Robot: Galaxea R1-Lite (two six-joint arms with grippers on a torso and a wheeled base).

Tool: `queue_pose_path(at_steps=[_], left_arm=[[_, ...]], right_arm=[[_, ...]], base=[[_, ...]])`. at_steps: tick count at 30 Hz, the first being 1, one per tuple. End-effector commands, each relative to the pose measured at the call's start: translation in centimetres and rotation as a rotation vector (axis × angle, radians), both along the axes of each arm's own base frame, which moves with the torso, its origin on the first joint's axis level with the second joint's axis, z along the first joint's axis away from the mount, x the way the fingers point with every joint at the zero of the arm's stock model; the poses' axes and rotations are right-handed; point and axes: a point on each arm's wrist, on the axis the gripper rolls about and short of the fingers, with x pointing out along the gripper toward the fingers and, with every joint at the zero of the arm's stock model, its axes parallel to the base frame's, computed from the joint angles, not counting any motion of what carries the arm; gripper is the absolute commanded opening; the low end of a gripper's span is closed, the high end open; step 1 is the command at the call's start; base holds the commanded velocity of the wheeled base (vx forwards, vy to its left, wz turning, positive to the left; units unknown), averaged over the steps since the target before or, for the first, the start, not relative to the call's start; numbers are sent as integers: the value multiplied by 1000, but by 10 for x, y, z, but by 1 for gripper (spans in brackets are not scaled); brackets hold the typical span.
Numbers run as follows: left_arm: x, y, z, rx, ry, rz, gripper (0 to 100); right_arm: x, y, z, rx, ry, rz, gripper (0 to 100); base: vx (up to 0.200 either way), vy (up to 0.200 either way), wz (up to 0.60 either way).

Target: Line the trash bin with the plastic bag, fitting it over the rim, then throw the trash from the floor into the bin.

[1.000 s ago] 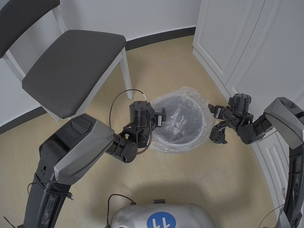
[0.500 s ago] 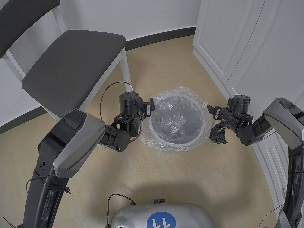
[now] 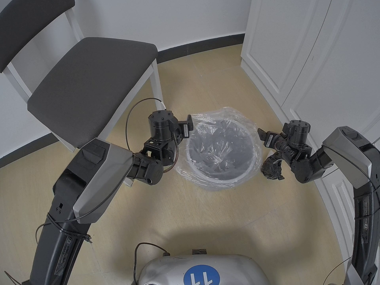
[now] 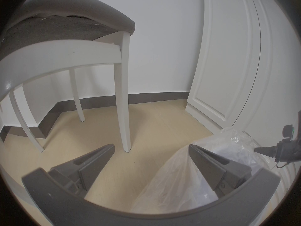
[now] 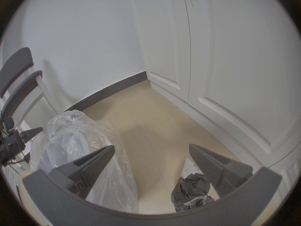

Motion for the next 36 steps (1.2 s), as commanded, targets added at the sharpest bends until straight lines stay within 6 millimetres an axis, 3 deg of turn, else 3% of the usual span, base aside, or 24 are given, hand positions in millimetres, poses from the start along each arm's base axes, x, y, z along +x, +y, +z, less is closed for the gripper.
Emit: queue_pose_path(at_steps=[1, 7, 8, 10, 21, 24, 29, 32, 36], left_arm=[[7, 0, -13, -4, 2, 4, 100], [18, -3, -22, -44, -19, 7, 100], [21, 0, -34, -27, 15, 14, 100], [21, 1, -37, -26, 24, 17, 100], [26, 12, -37, -19, 40, 40, 100], [26, 13, -33, -23, 32, 43, 100], [25, 27, 17, -45, -15, 68, 100], [11, 34, 32, -29, 14, 69, 100], [-14, 42, 38, 2, 76, 65, 100]], right_arm=[[11, 0, -17, 22, 10, -9, 100], [23, 4, -34, 66, -1, -15, 100], [26, 4, -43, 69, -1, -16, 100], [29, 4, -49, 69, -3, -16, 100], [28, 3, -46, 70, -6, -19, 100], [26, 3, -40, 71, -13, -19, 100], [10, 0, -16, 53, -12, -17, 100], [4, -3, -5, 29, -17, -18, 100], [-3, -8, -1, -10, -5, -24, 100]], base=[[0, 0, 0], [0, 0, 0], [0, 0, 0], [0, 0, 0], [0, 0, 0], [0, 0, 0], [0, 0, 0], [0, 0, 0], [0, 0, 0]])
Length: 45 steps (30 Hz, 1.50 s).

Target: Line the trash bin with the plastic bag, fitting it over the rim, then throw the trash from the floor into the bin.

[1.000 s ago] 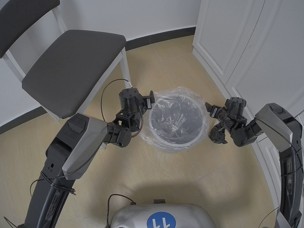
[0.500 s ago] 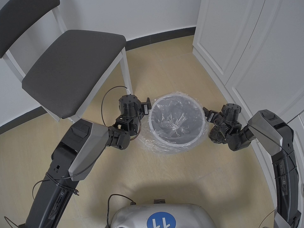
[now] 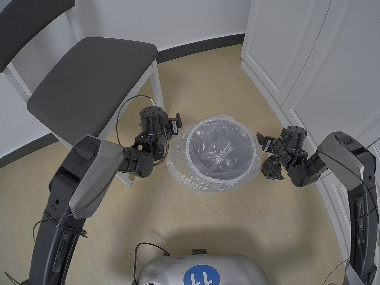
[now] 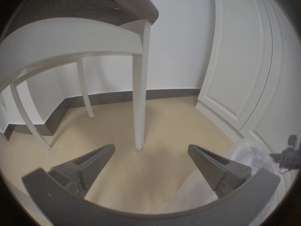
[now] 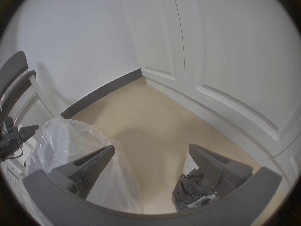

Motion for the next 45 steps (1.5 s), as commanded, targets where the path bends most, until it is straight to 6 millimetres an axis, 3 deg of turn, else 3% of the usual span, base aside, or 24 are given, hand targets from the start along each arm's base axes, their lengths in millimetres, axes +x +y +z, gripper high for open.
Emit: queue_pose_path(at_steps=[1, 9, 14, 19, 30, 31, 40, 45], left_arm=[[-40, 17, 39, 23, 51, -1, 100], [-93, 40, 25, 17, 160, 0, 100], [-116, 44, 6, -19, 165, -8, 100], [-138, 52, -1, -52, 157, -12, 100], [-129, 25, -29, -71, 182, -56, 100], [-125, 21, -41, -62, 198, -58, 100], [-120, 21, -54, -57, 217, -48, 100], [-116, 16, -75, -45, 243, -50, 100]], right_arm=[[-15, -10, 24, -53, -8, -9, 100], [-30, -19, 25, -134, 39, -13, 100], [-35, -24, 26, -145, 51, -19, 100], [-42, -27, 32, -146, 52, -19, 100], [-42, -27, 27, -147, 70, -12, 100], [-43, -27, 25, -147, 75, -5, 100], [-41, -19, -7, -157, 148, 31, 100], [-36, -16, -27, -162, 179, 39, 100]], base=[[0, 0, 0], [0, 0, 0], [0, 0, 0], [0, 0, 0], [0, 0, 0], [0, 0, 0], [0, 0, 0], [0, 0, 0]])
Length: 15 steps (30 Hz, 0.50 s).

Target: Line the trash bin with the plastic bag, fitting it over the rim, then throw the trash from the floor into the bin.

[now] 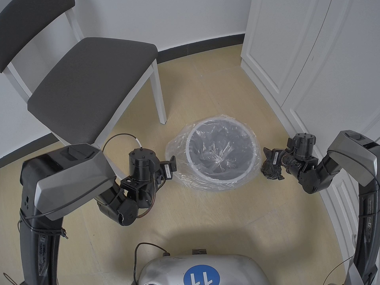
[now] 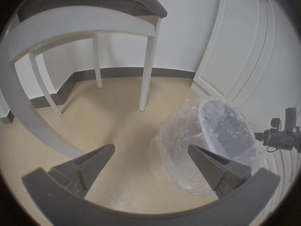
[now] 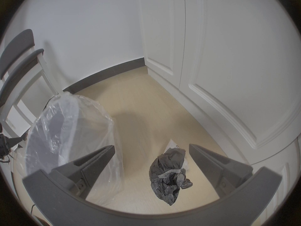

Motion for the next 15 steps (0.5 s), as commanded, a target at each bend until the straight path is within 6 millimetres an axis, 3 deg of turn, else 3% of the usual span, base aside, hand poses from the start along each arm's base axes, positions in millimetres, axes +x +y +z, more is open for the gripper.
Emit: queue_pose_path(at_steps=[1, 15], left_arm=[[7, -5, -30, 15, 41, -1, 100], [26, -14, -69, -6, 73, 14, 100]], right_arm=[[6, 2, -29, -3, 49, 11, 100], [18, 5, -73, 16, 102, 59, 100]], base=[[0, 0, 0], [0, 0, 0]])
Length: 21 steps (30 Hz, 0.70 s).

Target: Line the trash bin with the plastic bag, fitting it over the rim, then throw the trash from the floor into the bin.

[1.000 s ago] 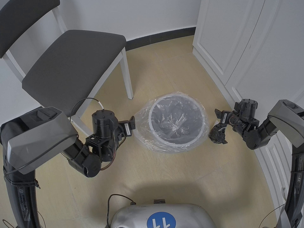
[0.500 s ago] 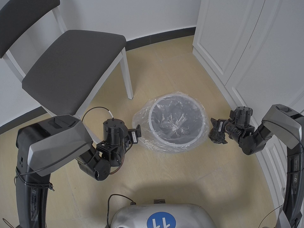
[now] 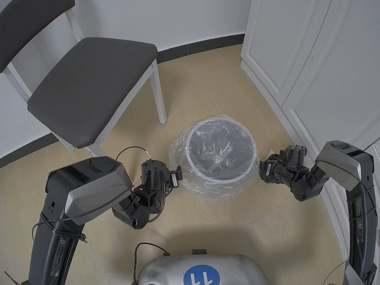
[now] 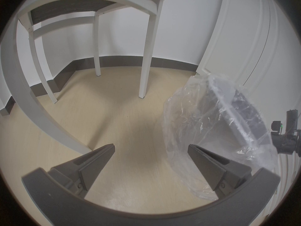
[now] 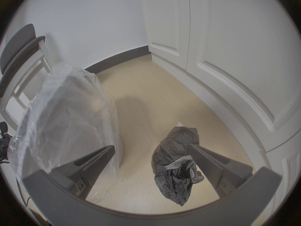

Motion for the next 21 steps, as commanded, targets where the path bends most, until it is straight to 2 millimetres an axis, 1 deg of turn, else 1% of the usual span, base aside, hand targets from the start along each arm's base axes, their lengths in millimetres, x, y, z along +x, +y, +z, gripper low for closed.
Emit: queue_pose_path(at_steps=[1, 5, 9, 10, 13, 18, 21], left_arm=[[7, -1, -21, 19, 30, 7, 100], [13, -3, -27, 23, 40, 9, 100], [19, -6, -39, 32, 42, 7, 100], [19, -6, -39, 32, 42, 7, 100], [29, -11, -48, 20, 12, 25, 100], [48, -7, -45, 8, -52, 120, 100], [50, -7, -44, -1, -62, 124, 100]], right_arm=[[4, 1, -27, -7, 43, 0, 100], [7, 1, -35, -8, 50, -1, 100], [12, 1, -50, -11, 58, -7, 100], [12, 1, -50, -11, 58, -7, 100], [20, 2, -60, -11, 44, -17, 100], [34, 4, -61, 14, -17, -73, 100], [41, 6, -61, 46, -50, -100, 100]], base=[[0, 0, 0], [0, 0, 0], [0, 0, 0], [0, 0, 0], [0, 0, 0], [0, 0, 0], [0, 0, 0]])
